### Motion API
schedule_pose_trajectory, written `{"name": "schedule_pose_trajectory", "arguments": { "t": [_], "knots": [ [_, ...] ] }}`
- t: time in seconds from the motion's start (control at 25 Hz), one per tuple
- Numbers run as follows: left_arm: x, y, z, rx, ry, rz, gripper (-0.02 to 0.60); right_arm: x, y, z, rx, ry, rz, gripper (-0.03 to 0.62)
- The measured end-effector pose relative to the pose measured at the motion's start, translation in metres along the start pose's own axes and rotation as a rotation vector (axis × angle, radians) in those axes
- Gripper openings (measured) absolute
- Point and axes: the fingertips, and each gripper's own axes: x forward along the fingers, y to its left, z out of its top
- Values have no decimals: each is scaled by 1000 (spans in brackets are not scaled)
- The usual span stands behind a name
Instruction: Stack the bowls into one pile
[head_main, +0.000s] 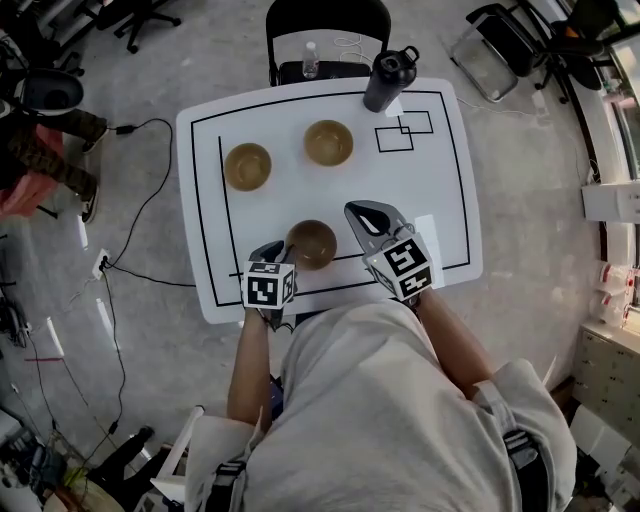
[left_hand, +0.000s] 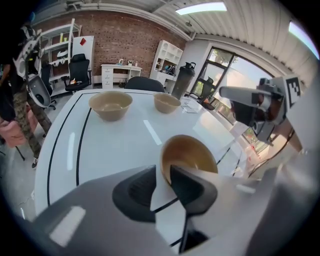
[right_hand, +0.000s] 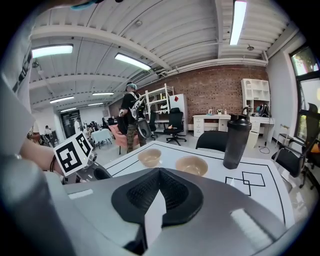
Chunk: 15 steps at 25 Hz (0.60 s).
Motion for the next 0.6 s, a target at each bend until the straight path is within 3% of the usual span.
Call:
{"name": "schedule_pose_trajectory", "arguments": {
  "t": [0.16,0.48,0.6],
  "knots": [
    [1,0,4,-36,-21,-6,15,-3,-4,-1,3,2,-18,0],
    [-5,1,10,-117,-61,-30,13,-10,-5,1,2,-9,-39,0],
    [-9,1,16,-109,-84,-24,14,-14,-5,-1,2,-6,-48,0]
  ]
}}
